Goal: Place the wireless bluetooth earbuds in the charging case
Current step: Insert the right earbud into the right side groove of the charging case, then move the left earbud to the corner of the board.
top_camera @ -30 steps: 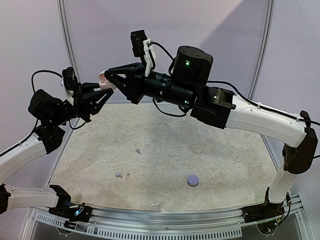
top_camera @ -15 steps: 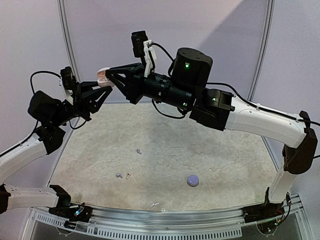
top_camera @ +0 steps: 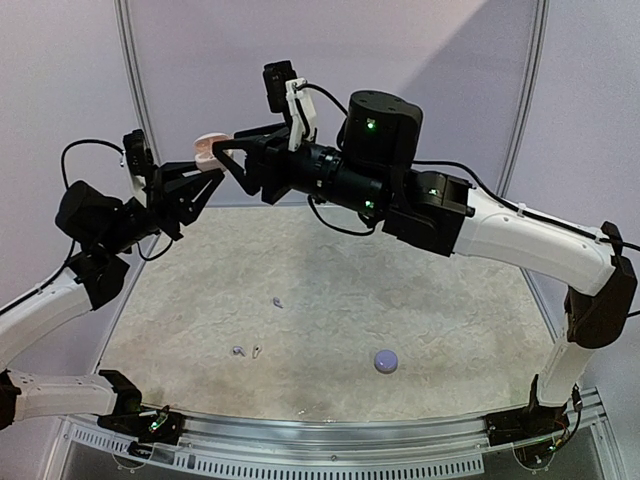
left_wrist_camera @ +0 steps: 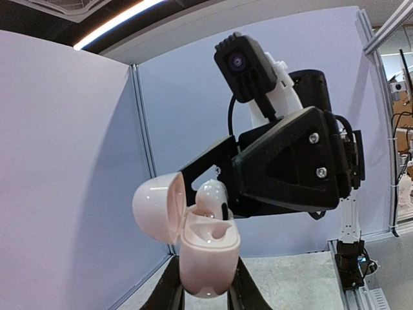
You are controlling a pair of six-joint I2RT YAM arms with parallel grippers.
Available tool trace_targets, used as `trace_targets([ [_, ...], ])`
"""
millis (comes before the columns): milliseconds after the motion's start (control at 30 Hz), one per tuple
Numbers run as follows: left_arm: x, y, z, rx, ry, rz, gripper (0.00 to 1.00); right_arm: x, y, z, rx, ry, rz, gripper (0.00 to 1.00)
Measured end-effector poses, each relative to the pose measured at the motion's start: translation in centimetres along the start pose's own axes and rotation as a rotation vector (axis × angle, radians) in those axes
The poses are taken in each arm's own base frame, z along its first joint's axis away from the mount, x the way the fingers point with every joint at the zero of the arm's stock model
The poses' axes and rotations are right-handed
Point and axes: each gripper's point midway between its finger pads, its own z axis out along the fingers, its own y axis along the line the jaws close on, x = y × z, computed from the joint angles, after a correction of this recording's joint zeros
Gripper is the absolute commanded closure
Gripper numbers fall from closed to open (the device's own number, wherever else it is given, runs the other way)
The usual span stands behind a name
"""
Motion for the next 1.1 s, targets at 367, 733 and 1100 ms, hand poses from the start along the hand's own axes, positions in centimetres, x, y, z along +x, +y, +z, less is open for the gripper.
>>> trace_targets([
  [367,-0.4,1.0,-0.9,-0.090,0.003,-0.023,1.00,-4.4,-0.8,-2.8,0.045,-0.040,-0.022,0.24],
  [733,3.5,7.8,-4.7,-0.411,0.201,-0.076,1.00,0.2,-6.6,-2.6,0.157,0.196,0.082,0.16],
  [1100,4.1,7.7,-8.9,-0.486,0.254,-0.070,1.00,12.4,-6.3,-2.1,0.099,0.561,0.139,0.21],
])
